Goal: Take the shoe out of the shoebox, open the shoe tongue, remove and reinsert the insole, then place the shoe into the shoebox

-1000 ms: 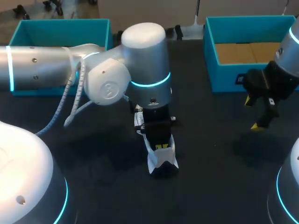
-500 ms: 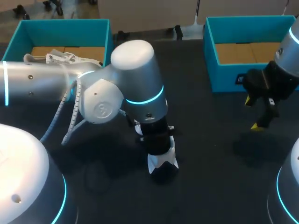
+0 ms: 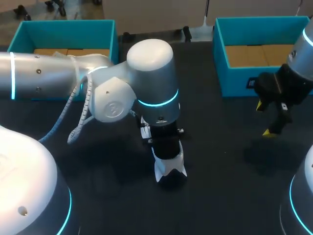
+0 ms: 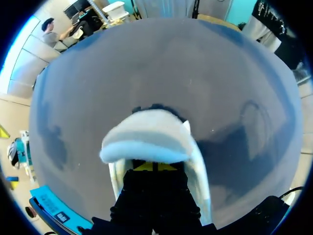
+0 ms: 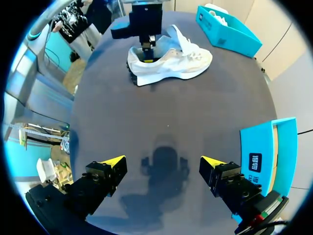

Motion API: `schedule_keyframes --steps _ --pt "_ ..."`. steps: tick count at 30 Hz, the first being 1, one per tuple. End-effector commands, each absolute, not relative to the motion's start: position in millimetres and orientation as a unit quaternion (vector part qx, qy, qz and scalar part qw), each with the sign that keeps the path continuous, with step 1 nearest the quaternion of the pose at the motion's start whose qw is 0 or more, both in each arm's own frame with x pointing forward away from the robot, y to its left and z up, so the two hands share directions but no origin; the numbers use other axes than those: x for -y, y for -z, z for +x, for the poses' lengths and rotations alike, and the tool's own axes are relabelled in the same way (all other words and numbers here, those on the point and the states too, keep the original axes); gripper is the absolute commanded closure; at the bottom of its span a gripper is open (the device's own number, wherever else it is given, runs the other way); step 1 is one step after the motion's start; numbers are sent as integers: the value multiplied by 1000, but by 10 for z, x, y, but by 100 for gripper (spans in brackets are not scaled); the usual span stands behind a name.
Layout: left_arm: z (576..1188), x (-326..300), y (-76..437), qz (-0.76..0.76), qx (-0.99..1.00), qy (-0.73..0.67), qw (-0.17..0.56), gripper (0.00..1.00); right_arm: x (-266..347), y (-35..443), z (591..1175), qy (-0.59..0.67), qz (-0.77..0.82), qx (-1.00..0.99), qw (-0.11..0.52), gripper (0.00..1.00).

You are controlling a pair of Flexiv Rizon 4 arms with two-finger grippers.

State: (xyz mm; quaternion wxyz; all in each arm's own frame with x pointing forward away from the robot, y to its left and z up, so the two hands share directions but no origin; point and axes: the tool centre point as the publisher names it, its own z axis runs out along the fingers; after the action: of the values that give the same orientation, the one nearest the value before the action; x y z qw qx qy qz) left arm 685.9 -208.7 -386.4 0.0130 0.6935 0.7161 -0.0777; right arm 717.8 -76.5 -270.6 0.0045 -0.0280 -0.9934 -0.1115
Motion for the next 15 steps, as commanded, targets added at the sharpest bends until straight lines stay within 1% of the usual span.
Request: schedule_keyframes --steps 1,6,10,15 --pt "6740 2038 3778 708 -704 56 0 100 767 2707 7171 111 -28 993 4 0" --pt "6732 2039 3907 710 -703 21 -34 100 767 2707 7171 111 -28 993 4 0" --pt "6807 2016 4047 704 -708 19 -53 100 767 2707 7171 111 -28 993 4 0" --pt "6876 2022 4197 695 -717 12 -47 100 767 2707 7171 111 -28 993 4 0"
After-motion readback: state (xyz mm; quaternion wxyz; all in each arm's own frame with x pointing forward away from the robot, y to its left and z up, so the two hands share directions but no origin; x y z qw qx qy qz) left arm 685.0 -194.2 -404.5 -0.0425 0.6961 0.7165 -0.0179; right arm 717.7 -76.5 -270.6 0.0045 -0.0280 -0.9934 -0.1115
